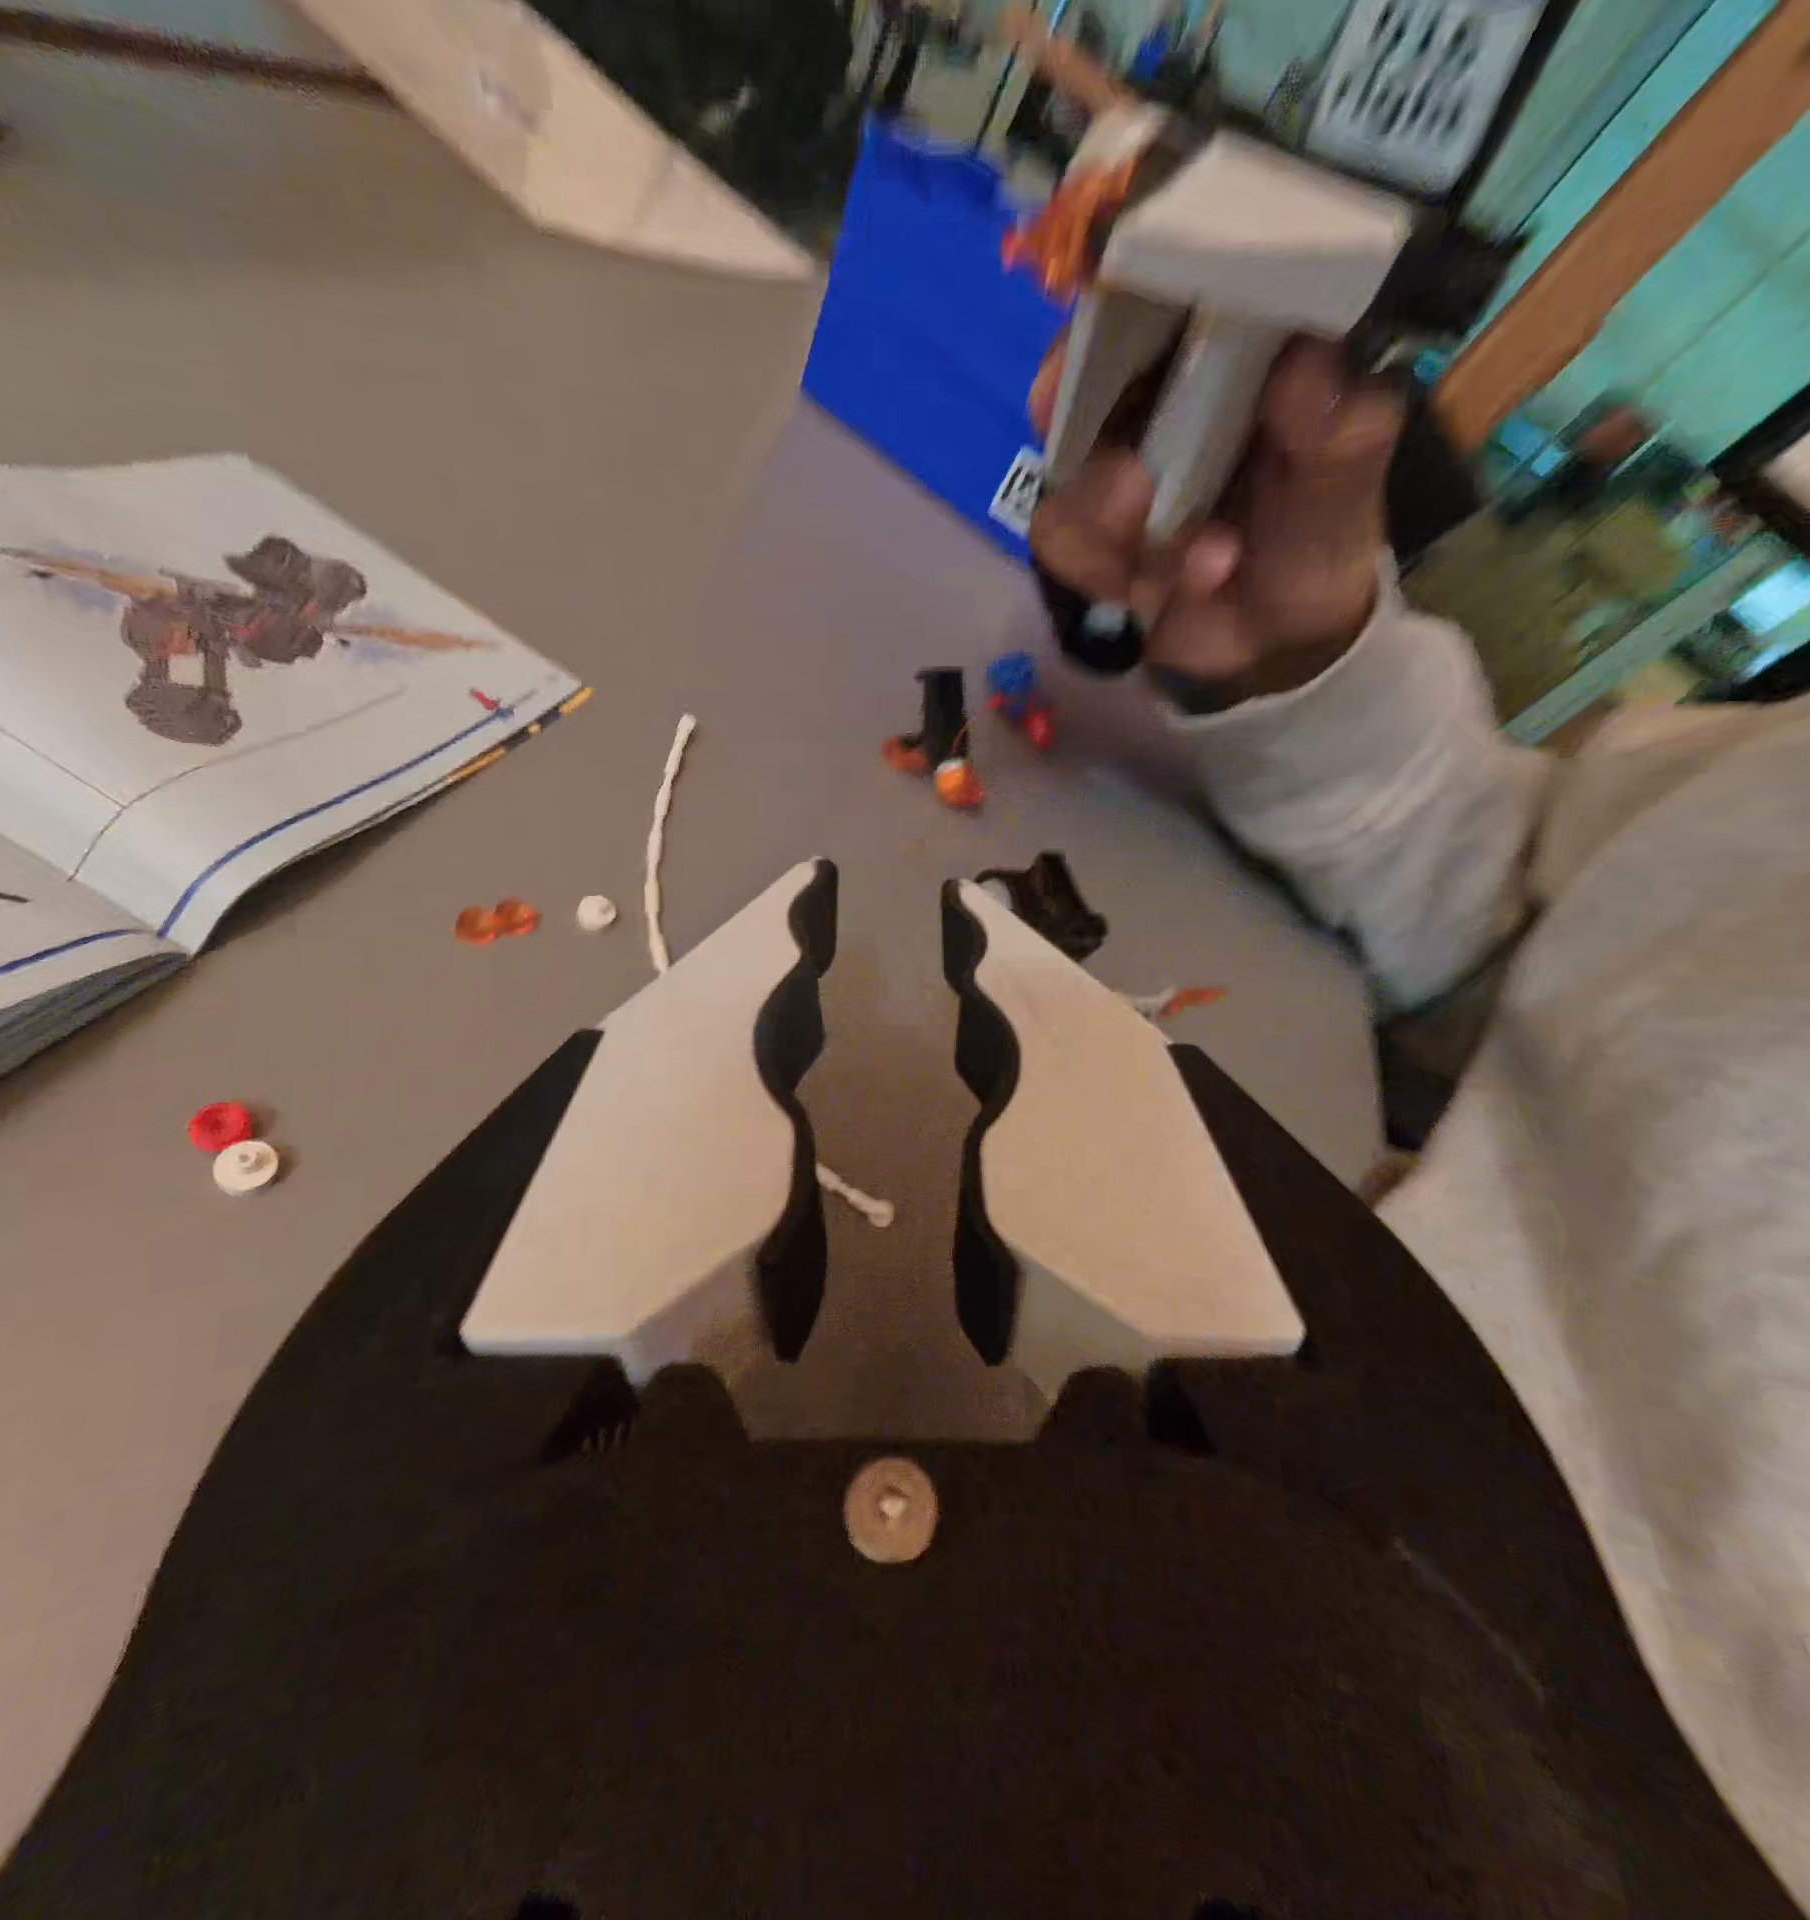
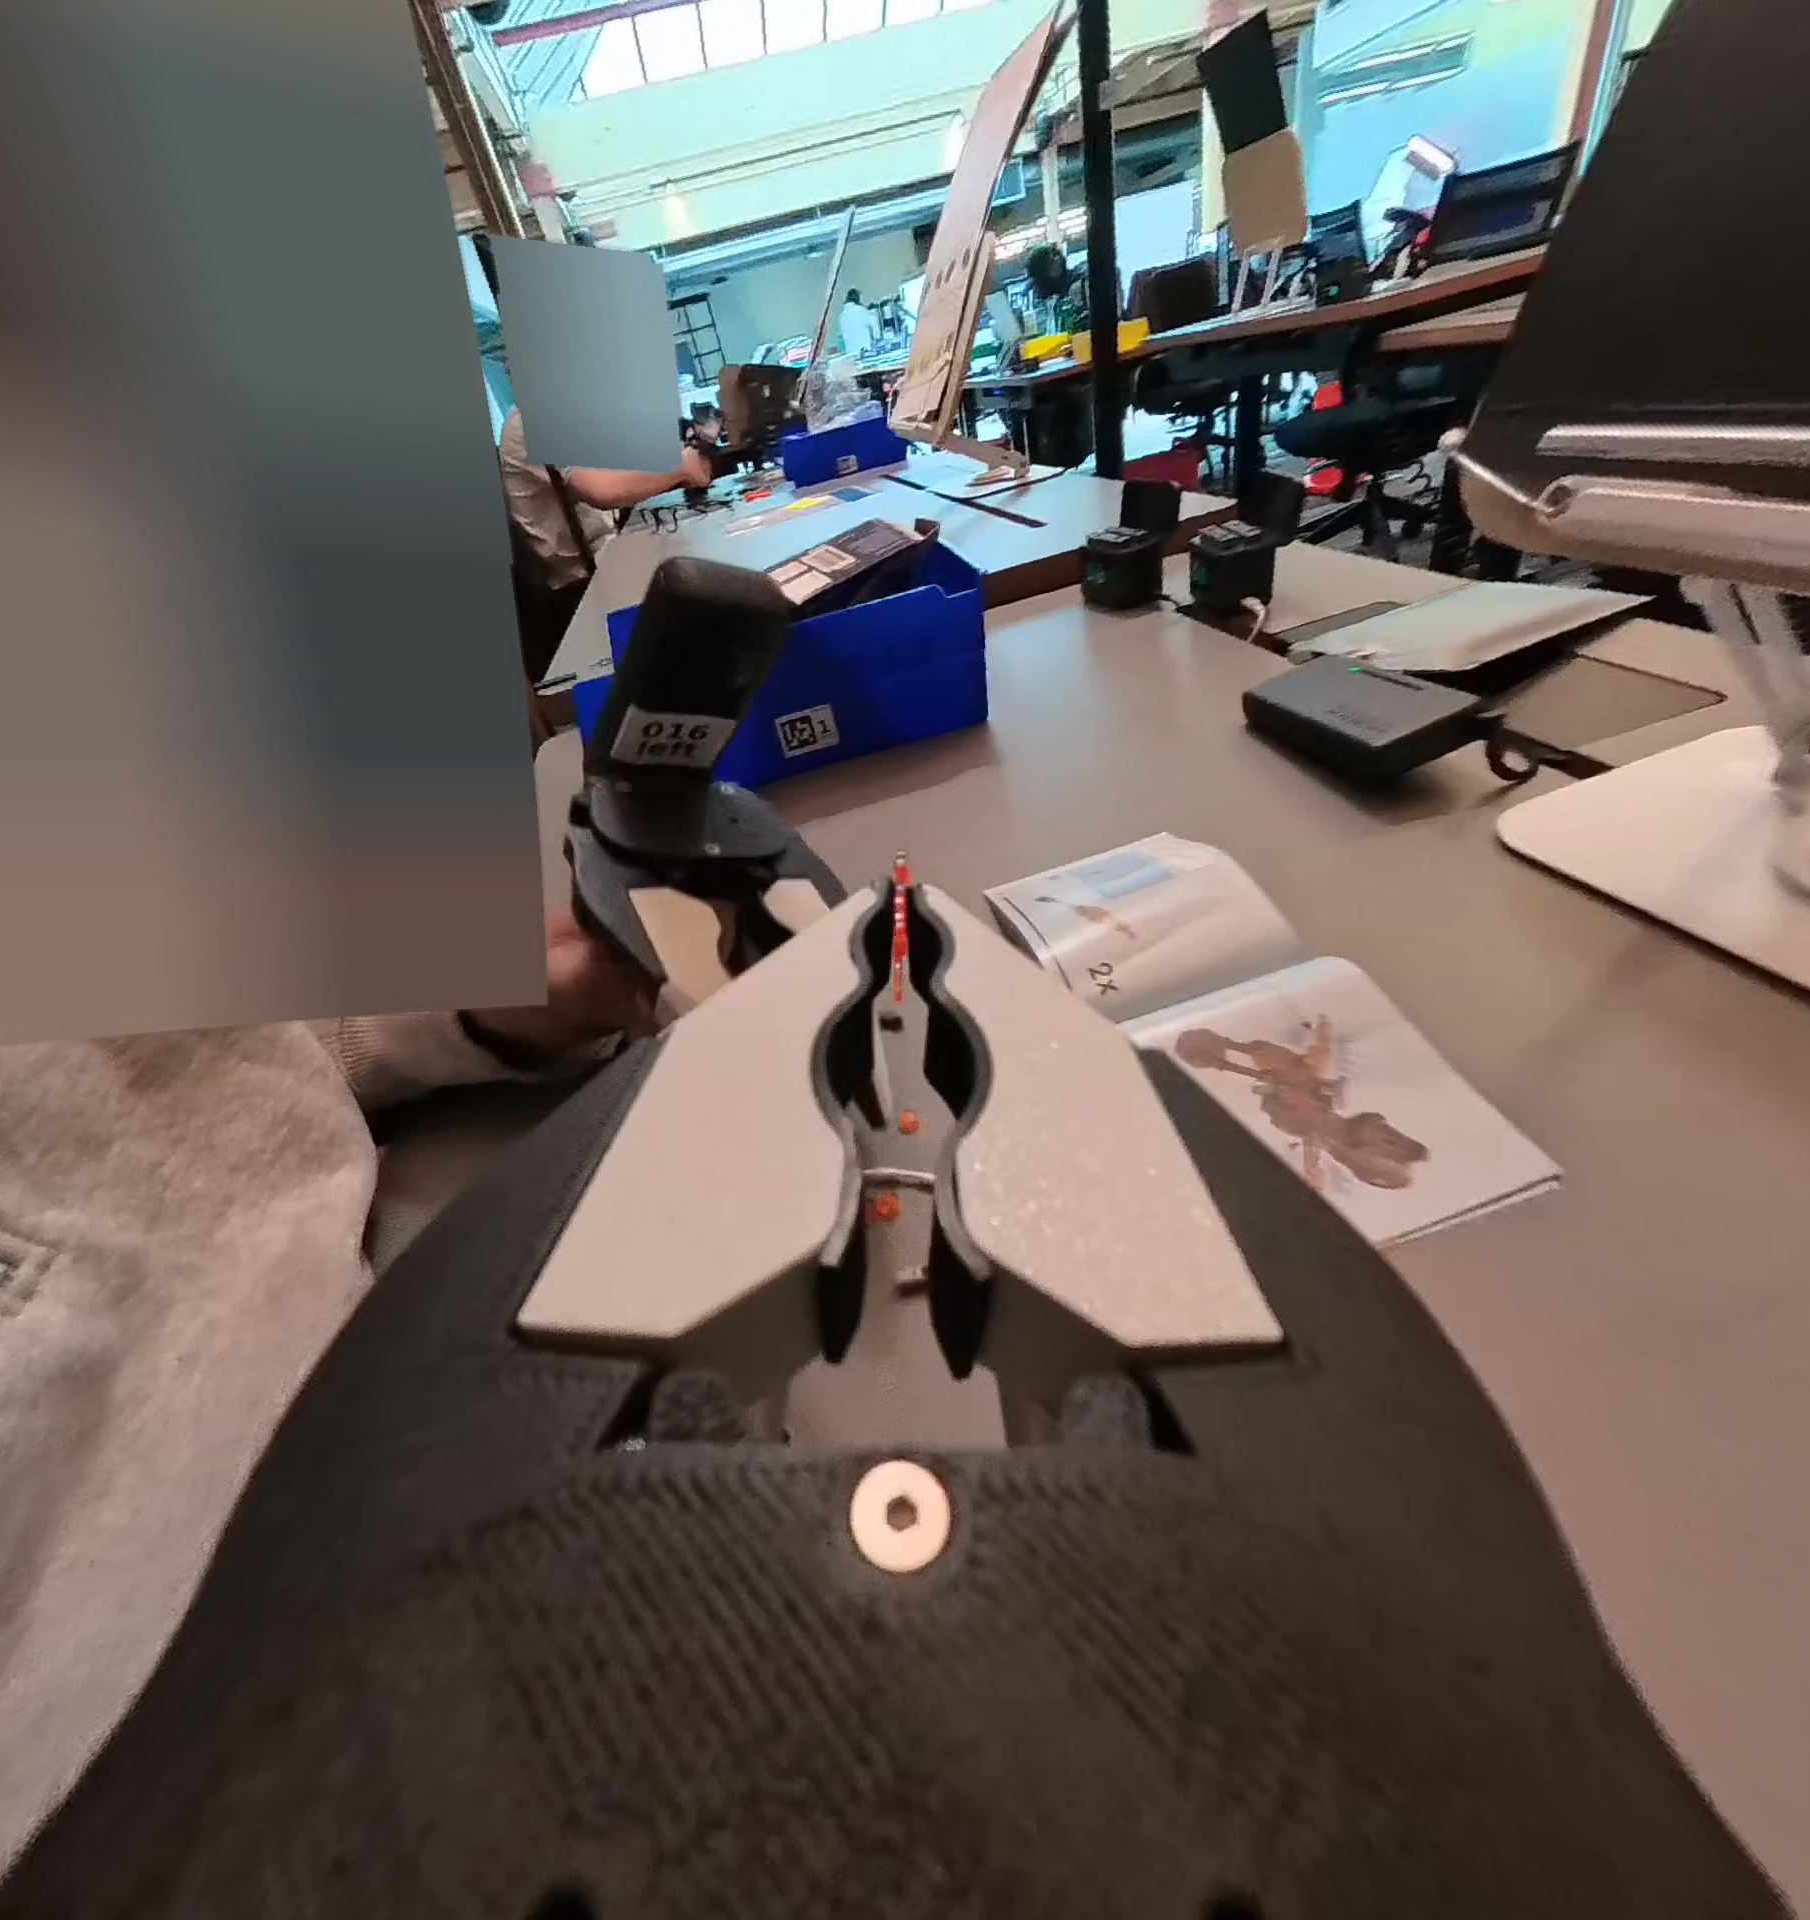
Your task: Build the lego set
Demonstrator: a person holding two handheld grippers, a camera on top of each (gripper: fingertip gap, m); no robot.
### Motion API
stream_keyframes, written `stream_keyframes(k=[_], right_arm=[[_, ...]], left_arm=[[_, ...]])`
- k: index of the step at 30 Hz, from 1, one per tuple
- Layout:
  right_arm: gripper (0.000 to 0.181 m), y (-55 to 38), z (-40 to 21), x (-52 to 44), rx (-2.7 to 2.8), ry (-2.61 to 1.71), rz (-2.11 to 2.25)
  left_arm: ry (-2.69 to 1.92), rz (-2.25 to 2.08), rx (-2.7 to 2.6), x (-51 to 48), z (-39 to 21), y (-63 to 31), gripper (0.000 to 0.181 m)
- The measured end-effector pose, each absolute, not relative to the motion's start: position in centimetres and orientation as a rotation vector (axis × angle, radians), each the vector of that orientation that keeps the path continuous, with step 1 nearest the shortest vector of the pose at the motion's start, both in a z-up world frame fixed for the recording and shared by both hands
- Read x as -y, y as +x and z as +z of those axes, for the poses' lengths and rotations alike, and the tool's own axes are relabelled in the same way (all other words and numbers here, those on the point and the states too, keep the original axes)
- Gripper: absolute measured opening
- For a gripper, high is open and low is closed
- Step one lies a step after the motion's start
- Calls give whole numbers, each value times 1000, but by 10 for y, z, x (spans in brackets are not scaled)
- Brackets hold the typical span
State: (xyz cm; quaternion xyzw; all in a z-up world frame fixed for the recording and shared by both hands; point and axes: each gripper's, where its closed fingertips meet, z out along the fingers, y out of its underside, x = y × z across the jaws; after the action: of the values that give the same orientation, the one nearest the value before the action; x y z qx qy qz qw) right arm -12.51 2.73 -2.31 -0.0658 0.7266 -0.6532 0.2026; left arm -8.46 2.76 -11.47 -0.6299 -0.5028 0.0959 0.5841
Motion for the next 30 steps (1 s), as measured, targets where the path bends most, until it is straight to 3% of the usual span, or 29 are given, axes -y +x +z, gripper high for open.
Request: stream_keyframes(k=[5, 11, 23, 30], right_arm=[[0, -127, -21, -33, -2008, -166, -1827], [0, -128, -19, -37, -1991, -155, -1827], [0, -132, -15, -41, -1955, -123, -1841], [0, -133, -17, -40, -1959, -115, -1841]], left_arm=[[-1680, 215, 1143, -38, -125, -97, 34], [-1961, 114, 1044, -42, -151, -102, 37], [-2081, -30, 1046, -57, -167, -74, 34], [-2100, 144, 1046, -45, -170, -81, 26]])
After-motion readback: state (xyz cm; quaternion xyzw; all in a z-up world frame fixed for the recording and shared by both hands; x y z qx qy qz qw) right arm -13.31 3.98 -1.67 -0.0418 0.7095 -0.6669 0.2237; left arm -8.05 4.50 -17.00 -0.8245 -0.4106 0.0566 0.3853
